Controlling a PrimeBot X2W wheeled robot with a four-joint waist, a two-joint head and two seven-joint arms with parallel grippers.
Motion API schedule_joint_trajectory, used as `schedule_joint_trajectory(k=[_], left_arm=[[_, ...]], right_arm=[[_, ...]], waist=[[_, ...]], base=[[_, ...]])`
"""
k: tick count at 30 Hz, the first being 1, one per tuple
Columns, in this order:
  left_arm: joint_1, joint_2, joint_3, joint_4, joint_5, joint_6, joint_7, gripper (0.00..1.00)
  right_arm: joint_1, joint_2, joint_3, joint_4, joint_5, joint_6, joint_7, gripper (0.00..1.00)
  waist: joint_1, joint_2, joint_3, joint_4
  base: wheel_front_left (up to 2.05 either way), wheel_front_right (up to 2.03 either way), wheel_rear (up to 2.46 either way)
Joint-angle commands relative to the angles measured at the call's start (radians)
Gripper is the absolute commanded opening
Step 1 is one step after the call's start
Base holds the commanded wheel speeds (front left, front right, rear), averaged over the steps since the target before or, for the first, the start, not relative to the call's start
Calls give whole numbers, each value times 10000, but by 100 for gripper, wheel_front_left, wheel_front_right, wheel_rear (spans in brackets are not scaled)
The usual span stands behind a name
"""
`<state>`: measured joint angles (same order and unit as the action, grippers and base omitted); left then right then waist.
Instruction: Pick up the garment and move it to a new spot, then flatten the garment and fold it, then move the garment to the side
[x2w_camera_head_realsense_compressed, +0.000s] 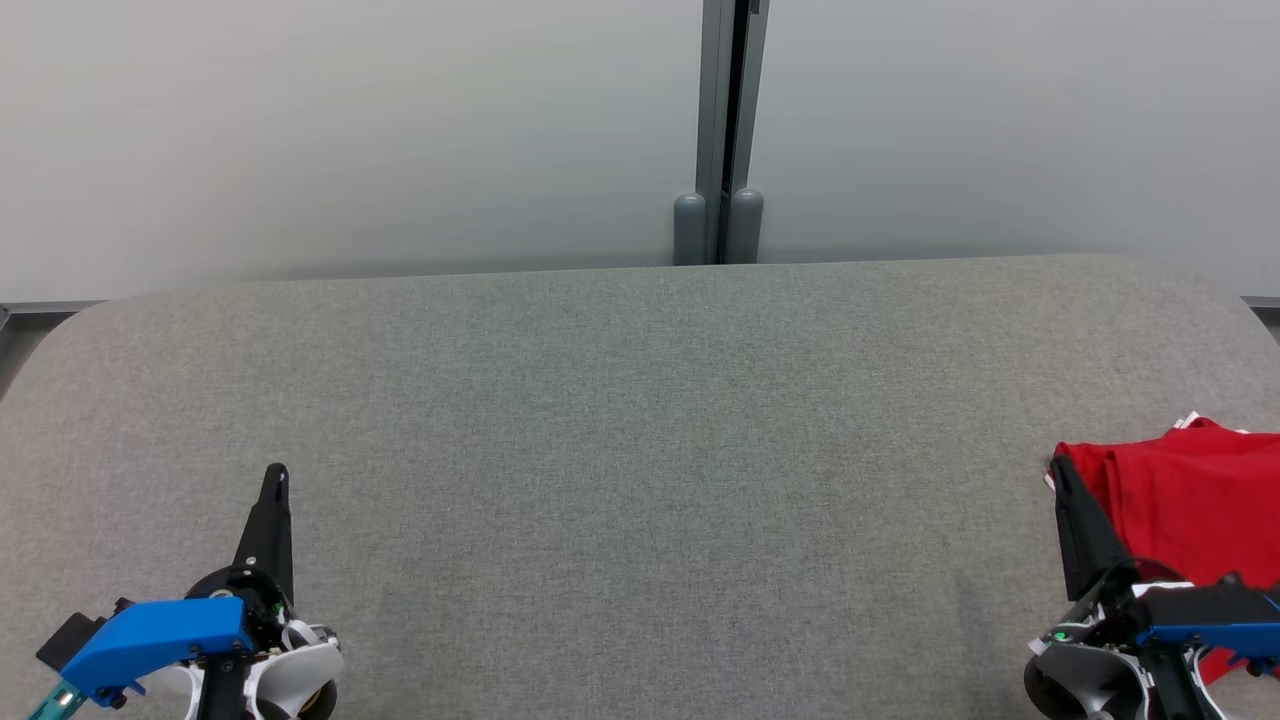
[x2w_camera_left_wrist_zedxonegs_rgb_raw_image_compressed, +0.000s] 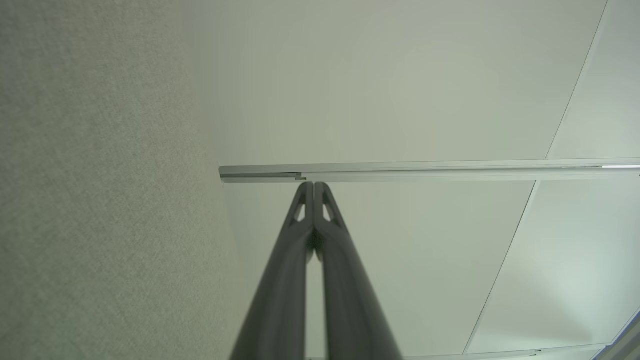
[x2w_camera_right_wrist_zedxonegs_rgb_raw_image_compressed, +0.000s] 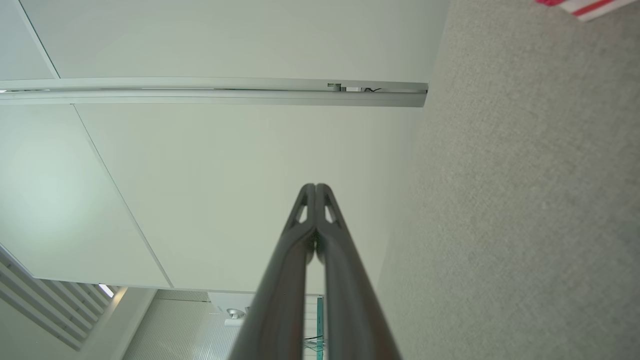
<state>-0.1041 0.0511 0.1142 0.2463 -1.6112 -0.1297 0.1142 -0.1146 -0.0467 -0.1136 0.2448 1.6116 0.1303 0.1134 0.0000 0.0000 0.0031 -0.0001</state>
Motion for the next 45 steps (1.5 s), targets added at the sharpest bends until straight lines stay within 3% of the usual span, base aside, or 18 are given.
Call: schedule_joint_trajectory(k=[1, 45], left_arm=[[-92, -16, 11, -54, -33, -18, 34, 0], [-92, -16, 8, -53, -34, -18, 33, 0]], right_arm=[[126, -67, -20, -35, 28, 7, 47, 0], [126, -67, -20, -35, 29, 8, 44, 0]], waist=[[0, 0, 0, 1], [0, 0, 0, 1]], base=[[0, 0, 0], [0, 0, 0]])
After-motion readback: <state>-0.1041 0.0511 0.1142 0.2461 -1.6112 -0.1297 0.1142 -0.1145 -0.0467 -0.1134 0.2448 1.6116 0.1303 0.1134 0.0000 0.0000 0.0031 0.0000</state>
